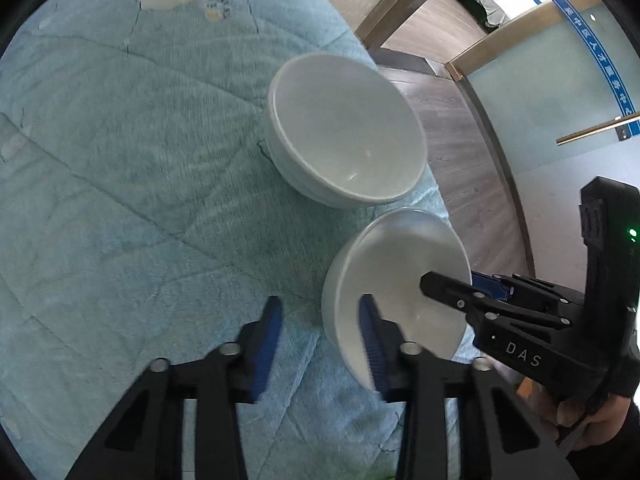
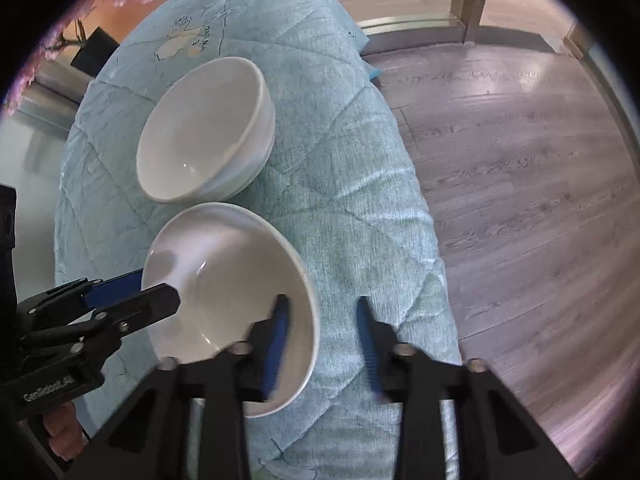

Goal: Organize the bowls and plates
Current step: 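Close the left tool on the rim of the nearer white bowl and lift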

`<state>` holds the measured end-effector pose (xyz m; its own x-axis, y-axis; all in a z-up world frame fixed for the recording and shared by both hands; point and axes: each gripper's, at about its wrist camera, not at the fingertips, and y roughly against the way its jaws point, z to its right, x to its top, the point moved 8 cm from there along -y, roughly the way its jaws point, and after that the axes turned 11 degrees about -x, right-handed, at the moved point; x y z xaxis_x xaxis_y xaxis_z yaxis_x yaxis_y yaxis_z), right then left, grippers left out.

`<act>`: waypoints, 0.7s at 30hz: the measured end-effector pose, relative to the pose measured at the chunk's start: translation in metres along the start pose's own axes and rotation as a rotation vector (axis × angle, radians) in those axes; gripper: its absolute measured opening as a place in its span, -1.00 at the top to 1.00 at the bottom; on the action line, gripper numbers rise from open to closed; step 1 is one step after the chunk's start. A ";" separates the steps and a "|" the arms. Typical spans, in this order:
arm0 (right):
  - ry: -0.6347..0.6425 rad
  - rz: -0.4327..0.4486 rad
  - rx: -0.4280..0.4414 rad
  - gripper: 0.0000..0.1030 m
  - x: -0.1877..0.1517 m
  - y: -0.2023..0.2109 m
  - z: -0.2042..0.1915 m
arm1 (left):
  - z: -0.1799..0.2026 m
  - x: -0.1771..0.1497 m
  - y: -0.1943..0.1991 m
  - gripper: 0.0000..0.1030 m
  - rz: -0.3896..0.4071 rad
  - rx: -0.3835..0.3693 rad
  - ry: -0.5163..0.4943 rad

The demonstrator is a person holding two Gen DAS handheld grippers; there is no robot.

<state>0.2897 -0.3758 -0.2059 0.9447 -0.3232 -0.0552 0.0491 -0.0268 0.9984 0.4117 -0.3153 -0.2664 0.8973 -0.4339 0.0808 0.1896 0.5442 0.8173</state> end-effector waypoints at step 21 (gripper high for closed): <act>-0.019 0.004 -0.048 0.88 0.000 -0.001 -0.005 | 0.024 -0.005 -0.009 0.93 -0.013 0.049 -0.037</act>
<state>0.2914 -0.3711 -0.2064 0.9387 -0.3409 -0.0507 0.0611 0.0199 0.9979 0.3959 -0.3351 -0.2608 0.8791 -0.4680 0.0901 0.1810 0.5027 0.8453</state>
